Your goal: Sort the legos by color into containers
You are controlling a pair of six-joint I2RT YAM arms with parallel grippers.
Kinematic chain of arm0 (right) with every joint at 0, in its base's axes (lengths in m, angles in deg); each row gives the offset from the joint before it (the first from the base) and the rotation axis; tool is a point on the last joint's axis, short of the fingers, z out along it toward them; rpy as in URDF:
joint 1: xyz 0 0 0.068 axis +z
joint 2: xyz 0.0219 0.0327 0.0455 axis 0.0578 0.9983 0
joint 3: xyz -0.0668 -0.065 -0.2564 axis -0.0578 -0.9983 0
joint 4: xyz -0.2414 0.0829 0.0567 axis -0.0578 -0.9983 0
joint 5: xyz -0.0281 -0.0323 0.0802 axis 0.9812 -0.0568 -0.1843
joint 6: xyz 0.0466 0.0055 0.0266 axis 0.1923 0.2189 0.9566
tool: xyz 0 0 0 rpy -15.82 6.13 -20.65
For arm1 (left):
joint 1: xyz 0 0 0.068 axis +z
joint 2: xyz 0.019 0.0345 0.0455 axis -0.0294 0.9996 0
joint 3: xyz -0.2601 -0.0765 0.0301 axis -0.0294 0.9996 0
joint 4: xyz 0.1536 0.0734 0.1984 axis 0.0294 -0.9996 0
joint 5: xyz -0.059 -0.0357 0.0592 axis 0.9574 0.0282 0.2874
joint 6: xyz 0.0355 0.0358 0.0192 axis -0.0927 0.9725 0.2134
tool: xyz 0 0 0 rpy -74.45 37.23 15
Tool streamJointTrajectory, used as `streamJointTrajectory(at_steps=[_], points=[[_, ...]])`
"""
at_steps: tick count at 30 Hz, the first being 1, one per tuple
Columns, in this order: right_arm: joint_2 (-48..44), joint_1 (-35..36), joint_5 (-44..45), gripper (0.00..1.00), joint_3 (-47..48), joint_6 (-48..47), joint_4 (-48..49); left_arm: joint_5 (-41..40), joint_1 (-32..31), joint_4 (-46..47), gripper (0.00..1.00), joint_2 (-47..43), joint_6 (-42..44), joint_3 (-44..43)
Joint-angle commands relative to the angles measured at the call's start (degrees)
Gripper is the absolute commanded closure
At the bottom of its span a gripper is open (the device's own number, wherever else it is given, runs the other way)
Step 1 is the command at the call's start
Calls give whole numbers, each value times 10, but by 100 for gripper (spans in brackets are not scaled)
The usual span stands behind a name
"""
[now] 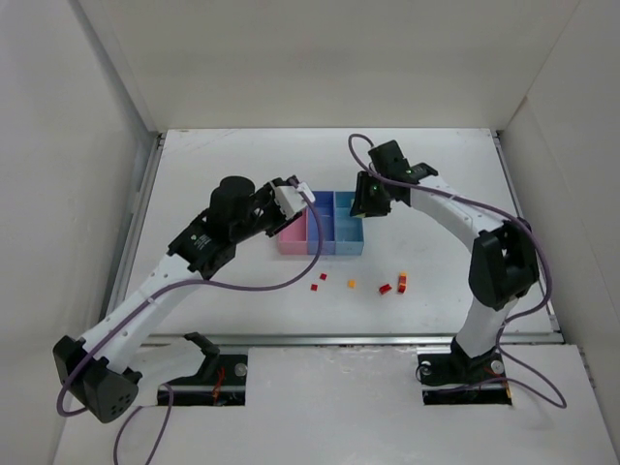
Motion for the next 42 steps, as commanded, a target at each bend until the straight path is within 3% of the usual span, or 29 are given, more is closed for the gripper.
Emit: streamJointTrajectory(at_steps=[1,13,18,24,30,33,36,42], points=[[13,12,3,63,31,-7,-3,8,0,16,100,-13,-18,7],[29,47,66,37,59,-5,-43,-3,0,26,100,-13,-13,7],[16,47,71,37,66,-5,-48,-3,0,26,100,-13,-13,7],[-79,26,93,37,82,11,-73,36,0,26,100,19,-27,-29],[-188,-62,147,37,15,24,-96,164,-11,-16,100,185,-64,-148],[-225,-95,165,37,-19,6,-101,136,-59,-43,100,304,-56,-232],[-259,-95,188,35,-32,6,-116,128,-60,-43,100,353,-82,-292],[-303,-121,206,34,-62,11,-123,80,-70,-6,100,415,-60,-300]])
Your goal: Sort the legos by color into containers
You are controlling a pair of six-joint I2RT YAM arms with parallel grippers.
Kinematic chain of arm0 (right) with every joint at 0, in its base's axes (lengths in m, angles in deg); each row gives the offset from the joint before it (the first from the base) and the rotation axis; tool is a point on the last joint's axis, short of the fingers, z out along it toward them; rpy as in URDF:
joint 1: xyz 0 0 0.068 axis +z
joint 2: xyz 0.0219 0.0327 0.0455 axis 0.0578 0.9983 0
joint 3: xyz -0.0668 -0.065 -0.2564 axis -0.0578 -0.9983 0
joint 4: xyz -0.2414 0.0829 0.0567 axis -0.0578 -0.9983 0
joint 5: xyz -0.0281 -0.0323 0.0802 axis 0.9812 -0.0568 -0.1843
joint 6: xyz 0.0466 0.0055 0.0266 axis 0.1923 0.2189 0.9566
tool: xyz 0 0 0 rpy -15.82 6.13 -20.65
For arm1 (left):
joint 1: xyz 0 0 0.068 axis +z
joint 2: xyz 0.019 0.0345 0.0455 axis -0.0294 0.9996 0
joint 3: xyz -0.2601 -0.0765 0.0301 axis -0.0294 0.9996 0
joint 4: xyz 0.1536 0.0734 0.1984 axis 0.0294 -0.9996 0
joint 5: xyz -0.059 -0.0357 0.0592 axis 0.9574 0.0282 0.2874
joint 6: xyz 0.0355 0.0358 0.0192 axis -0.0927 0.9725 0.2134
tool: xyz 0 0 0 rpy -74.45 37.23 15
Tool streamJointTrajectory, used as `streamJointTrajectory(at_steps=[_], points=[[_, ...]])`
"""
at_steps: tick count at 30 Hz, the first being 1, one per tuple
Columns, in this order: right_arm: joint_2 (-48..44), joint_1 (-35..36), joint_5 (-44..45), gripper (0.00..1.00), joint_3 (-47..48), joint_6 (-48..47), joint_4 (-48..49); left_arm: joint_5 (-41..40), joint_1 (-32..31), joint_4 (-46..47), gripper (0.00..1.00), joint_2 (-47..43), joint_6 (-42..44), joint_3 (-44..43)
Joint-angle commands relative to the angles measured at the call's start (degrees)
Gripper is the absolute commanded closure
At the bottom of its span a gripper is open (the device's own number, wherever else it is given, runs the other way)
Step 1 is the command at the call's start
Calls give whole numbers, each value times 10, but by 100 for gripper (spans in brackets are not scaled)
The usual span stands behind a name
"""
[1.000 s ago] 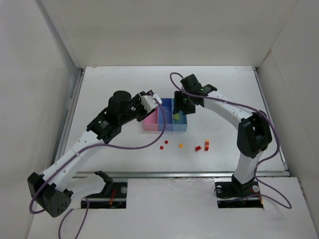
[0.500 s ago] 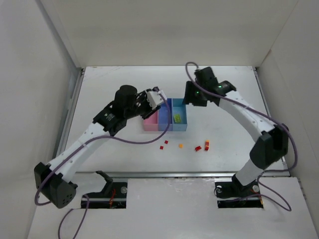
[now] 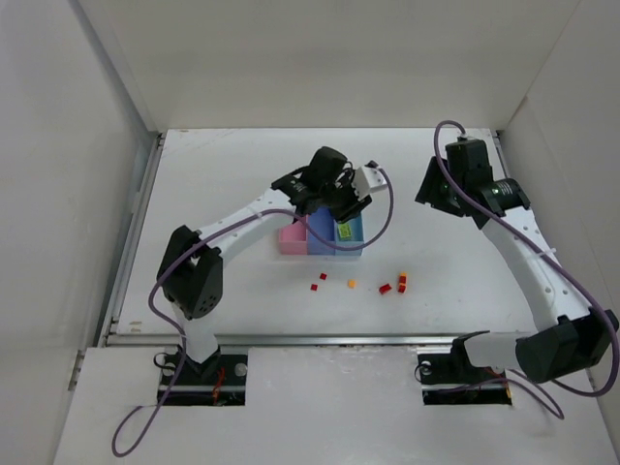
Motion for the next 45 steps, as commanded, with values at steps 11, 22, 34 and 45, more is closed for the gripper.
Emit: streamJointTrajectory(at_steps=[11,22,34,45], points=[[-43,-9,38,33,0,1,-26,-55,-7,67,100,67,-9,-11],[-43,-9,26,33,5,-5,-26,-58,-1,40,35,74,-36,-2],[-48,-9,1,33,0,-10,-26,-72,4,62,16,39,-37,24],[-47,-9,-70,28,-75,-41,-53,-77,4,-7,18,-56,-62,-50]])
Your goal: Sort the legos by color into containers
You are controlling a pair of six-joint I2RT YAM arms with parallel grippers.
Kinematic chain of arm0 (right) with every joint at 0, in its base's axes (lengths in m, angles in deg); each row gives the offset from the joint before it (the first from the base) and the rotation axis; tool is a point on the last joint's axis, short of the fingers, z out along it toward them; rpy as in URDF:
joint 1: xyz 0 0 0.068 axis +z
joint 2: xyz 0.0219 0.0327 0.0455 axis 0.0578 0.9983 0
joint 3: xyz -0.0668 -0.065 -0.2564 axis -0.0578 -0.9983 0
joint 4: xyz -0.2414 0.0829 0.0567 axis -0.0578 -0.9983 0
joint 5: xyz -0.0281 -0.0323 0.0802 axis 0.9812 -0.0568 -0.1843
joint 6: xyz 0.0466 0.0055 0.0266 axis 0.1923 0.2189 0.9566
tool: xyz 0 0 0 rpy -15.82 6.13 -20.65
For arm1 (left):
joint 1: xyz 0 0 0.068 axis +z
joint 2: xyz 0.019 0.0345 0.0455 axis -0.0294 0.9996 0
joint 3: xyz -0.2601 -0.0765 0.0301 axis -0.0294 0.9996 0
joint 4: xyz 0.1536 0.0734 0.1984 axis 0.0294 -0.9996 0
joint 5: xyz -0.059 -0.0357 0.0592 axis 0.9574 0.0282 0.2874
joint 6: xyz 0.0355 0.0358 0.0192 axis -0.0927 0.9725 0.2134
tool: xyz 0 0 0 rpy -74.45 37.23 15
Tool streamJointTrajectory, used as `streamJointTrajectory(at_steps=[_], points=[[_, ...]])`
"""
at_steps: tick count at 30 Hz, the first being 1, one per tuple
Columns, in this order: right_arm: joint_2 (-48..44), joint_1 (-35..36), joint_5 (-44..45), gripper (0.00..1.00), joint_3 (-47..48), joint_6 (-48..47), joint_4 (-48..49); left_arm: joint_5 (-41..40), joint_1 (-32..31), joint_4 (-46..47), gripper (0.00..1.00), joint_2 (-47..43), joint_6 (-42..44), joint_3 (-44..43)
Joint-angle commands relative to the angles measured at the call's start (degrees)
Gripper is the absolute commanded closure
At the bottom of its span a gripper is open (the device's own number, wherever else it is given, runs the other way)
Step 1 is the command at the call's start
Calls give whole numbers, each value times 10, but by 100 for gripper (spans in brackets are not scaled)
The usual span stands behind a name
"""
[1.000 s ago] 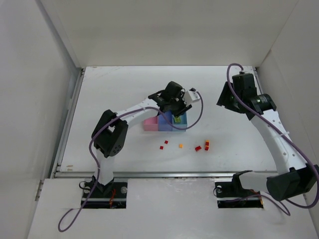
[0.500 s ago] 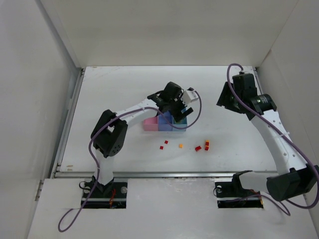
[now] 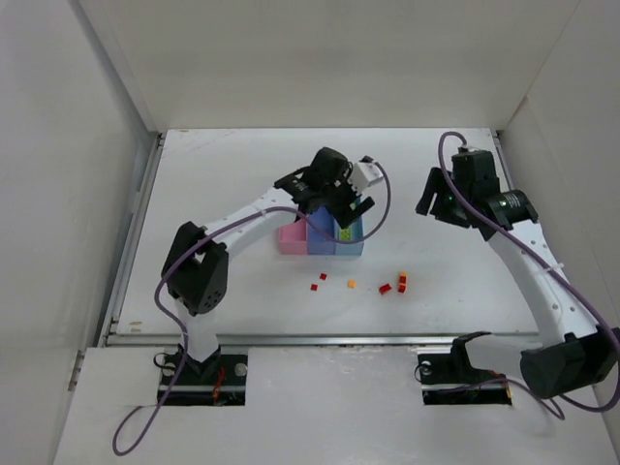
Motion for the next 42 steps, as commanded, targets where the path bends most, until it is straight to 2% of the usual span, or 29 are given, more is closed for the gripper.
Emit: streamJointTrajectory(at_steps=[1,2,3,5,6,10,11,13,18,24,31,33,35,42], points=[[-4,-2,-55,21,-61,-16,-28,-9,1,-22,18,-133,-3,-37],[-9,-2,-77,8,-81,-16,-19,-30,6,-22,17,-156,6,-22],[-9,-2,-127,4,-101,-16,4,-38,6,-12,15,-179,14,-4],[-15,-2,-153,0,-147,-3,19,-59,6,35,10,-257,23,67],[-15,5,-153,0,-156,2,19,-93,6,55,0,-281,14,93],[-4,26,-137,8,-188,21,30,-92,6,87,0,-371,23,183],[-4,32,-137,18,-202,28,40,-92,6,87,0,-388,17,195],[17,43,-137,28,-215,35,66,-87,6,87,0,-393,-3,209],[58,70,-122,42,-237,49,96,-75,6,79,0,-415,-24,239],[127,75,-98,43,-237,38,90,-75,6,85,0,-415,-24,245],[123,85,-63,43,-249,58,96,-75,6,95,0,-421,-24,250],[146,85,-70,48,-255,58,105,-75,6,95,0,-421,-24,255],[162,85,-80,62,-261,52,111,-75,6,95,0,-421,-24,255],[168,85,-62,62,-261,52,123,-81,6,95,0,-421,-19,250]])
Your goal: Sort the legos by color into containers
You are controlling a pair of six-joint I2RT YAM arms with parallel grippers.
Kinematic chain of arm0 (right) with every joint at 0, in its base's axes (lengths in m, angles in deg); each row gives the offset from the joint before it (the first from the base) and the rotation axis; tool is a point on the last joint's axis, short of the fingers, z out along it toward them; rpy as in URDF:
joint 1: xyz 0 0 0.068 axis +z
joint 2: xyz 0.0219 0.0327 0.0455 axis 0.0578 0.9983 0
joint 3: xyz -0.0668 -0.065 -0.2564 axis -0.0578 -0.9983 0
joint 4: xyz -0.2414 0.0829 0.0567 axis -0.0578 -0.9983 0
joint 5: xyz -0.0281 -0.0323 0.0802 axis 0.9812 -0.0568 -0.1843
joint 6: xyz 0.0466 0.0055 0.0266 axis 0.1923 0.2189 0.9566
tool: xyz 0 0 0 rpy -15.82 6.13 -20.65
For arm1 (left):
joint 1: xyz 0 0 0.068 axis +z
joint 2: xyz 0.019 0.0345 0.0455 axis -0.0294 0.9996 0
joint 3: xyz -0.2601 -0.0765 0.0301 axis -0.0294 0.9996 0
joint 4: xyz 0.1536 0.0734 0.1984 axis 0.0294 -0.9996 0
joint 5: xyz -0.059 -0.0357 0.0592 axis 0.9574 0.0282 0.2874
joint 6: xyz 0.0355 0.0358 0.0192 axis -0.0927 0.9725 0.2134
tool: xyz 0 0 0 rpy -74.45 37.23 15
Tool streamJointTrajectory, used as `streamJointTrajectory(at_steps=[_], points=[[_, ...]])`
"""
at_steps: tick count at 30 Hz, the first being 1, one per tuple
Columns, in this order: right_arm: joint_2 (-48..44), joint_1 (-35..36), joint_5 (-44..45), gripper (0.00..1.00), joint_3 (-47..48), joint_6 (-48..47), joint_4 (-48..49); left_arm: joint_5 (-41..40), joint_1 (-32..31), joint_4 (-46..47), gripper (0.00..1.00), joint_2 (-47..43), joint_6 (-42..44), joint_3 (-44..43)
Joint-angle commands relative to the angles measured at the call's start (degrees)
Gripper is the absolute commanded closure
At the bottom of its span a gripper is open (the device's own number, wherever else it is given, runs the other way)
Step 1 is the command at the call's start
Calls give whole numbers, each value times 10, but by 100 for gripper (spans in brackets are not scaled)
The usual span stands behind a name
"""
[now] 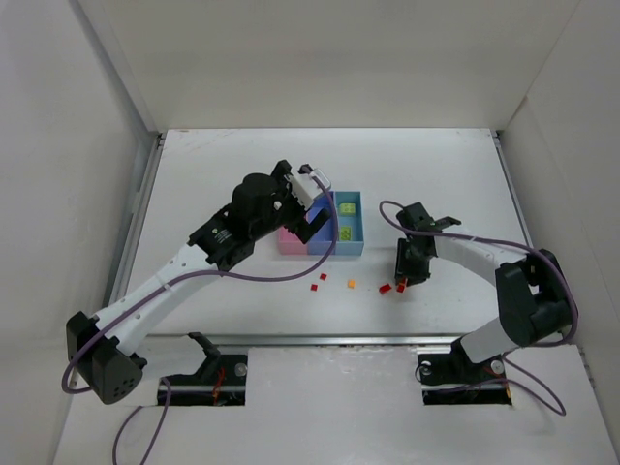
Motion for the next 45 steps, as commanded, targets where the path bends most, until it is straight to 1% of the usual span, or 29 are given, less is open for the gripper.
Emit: streamJointTrajectory(at_steps=[1,2,3,4,7,10,12,15,16,19,20,21,22,23,25,26,29,30,31,33,34,35,36,37,38,41,42,43,45], points=[[-4,5,19,62,0,3,25,-2,1,27,0,-22,-4,-1],[2,5,19,64,0,-2,25,-2,1,27,0,-22,-4,-1],[2,5,19,69,-5,-2,25,-2,1,27,0,-22,-4,-1],[2,5,14,82,-5,-2,25,-2,1,27,0,-22,-4,-1],[2,5,7,100,-10,-9,35,-2,1,27,0,-22,2,-1],[-18,5,-20,100,-5,-45,41,4,1,27,0,-22,9,-1],[-57,5,-26,100,19,-87,34,20,1,13,5,-22,22,-1],[-119,5,-44,100,77,-138,17,81,1,-12,14,-22,43,-15],[-162,5,-58,100,93,-174,17,143,1,-40,14,-17,51,-29],[-231,5,-176,100,149,-249,40,249,14,-89,14,-10,96,-64],[-244,5,-206,100,158,-260,60,309,22,-89,14,-4,96,-73],[-254,5,-223,100,170,-265,68,338,29,-95,14,-4,96,-82],[-262,5,-223,100,171,-270,76,366,40,-95,14,12,82,-107],[-268,5,-216,100,180,-270,81,404,40,-85,8,21,55,-123],[-268,5,-196,100,185,-277,81,424,46,-65,3,57,-27,-157],[-275,5,-190,100,185,-284,87,432,61,-39,3,71,-128,-189],[-311,19,-167,100,170,-284,115,460,87,-7,4,125,-275,-236],[-322,25,-161,100,164,-284,134,476,88,11,4,138,-356,-242],[-333,36,-161,100,157,-284,145,476,94,19,9,149,-393,-248],[-360,44,-161,100,136,-284,163,495,94,40,13,179,-450,-263],[-365,44,-161,100,131,-284,168,495,84,40,15,189,-464,-272],[-365,44,-161,100,131,-284,168,485,74,19,15,198,-459,-286],[-365,44,-161,100,131,-284,173,471,53,-9,15,219,-444,-321],[-365,44,-161,100,131,-284,173,444,44,-58,15,229,-435,-336],[-365,49,-161,100,131,-278,173,432,38,-75,15,239,-434,-348],[-354,55,-153,100,131,-271,173,419,37,-60,15,245,-468,-341],[-354,61,-147,100,131,-271,173,411,31,-60,15,245,-468,-341],[-348,62,-147,100,131,-263,173,402,21,-73,16,251,-455,-364],[-348,67,-132,100,126,-257,173,379,9,-80,20,259,-441,-380]])
